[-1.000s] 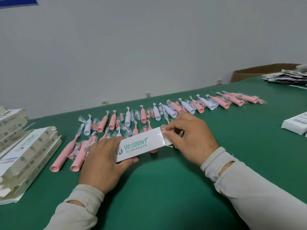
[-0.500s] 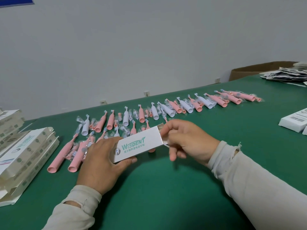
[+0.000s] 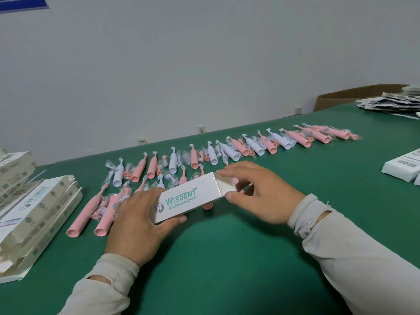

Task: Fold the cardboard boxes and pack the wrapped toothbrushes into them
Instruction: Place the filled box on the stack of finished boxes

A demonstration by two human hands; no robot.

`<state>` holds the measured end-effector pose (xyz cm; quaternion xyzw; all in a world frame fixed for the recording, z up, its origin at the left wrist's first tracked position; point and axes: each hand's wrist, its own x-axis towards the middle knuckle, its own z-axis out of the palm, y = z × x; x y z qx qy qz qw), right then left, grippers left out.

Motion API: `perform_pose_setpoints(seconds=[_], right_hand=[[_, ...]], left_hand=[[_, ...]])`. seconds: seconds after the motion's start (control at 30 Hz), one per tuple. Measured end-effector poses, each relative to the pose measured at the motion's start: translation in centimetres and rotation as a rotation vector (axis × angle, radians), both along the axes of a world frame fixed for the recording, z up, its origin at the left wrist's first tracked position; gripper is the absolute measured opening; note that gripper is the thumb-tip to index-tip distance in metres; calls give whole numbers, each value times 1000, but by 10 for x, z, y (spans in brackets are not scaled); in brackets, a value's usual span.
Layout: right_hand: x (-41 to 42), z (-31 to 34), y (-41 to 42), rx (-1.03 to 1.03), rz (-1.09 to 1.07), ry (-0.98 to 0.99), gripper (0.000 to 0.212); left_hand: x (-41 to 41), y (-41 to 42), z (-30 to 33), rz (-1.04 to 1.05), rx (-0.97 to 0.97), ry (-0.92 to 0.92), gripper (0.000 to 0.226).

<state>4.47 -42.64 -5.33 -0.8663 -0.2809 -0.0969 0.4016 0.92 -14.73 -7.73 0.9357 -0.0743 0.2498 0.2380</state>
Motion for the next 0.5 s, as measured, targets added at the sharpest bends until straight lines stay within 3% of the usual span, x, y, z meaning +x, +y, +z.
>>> perform_pose_setpoints(seconds=[0.2, 0.5], right_hand=[[1, -6, 10, 107, -40, 7, 31], [-1, -12, 23, 271, -81, 88, 28]], left_hand=[[0, 1, -1, 3, 8, 3, 59], [0, -1, 0, -1, -18, 6, 60]])
